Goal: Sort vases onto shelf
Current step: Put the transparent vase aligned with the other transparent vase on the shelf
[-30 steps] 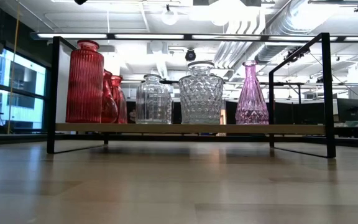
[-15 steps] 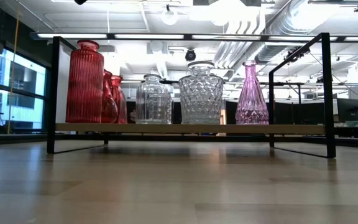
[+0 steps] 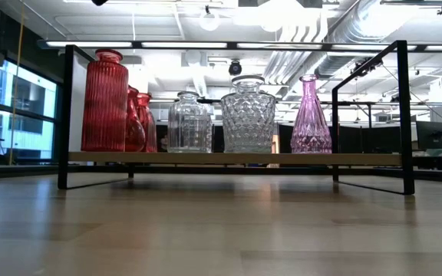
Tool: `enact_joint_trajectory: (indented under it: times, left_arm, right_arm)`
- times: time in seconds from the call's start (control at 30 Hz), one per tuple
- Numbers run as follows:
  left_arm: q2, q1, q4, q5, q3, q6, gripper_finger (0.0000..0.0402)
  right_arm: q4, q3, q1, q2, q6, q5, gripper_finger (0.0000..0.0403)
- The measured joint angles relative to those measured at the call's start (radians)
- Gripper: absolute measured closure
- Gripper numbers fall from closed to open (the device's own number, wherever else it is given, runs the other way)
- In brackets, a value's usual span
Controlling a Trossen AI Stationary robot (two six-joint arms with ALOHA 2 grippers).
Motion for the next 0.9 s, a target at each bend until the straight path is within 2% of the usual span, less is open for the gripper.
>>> enact_joint_trajectory:
  times: [0.1,0.23,0.3,0.43,0.5,0.7,0.9]
  left_arm:
    - [0.000,0.000,0.000,0.000,0.000,-0.001,0.0254]
    - [0.000,0.000,-0.001,0.003,0.000,-0.009,0.0254]
    - [0.000,0.000,0.000,0.004,0.000,-0.009,0.0254]
    - [0.000,0.000,0.000,0.004,0.000,-0.009,0.0254]
    - [0.000,0.000,0.000,0.003,0.000,-0.009,0.0254]
    - [0.000,0.000,0.000,0.002,0.000,-0.009,0.0254]
    - [0.000,0.000,0.000,-0.002,0.000,-0.001,0.0254]
  right_arm:
    - [0.054,-0.040,0.002,-0.008,-0.003,-0.059,0.0286]
    - [0.030,-0.041,-0.002,-0.010,-0.008,-0.015,0.0294]
    - [0.019,-0.039,-0.003,-0.011,-0.010,0.018,0.0313]
    - [0.004,-0.037,-0.001,-0.026,-0.038,0.017,0.0377]
    - [-0.002,-0.037,-0.001,-0.025,-0.059,0.012,0.0394]
    - [0.014,-0.037,-0.002,-0.030,-0.061,0.019,0.0397]
    - [0.140,-0.031,-0.036,-0.083,-0.084,0.082,0.0398]
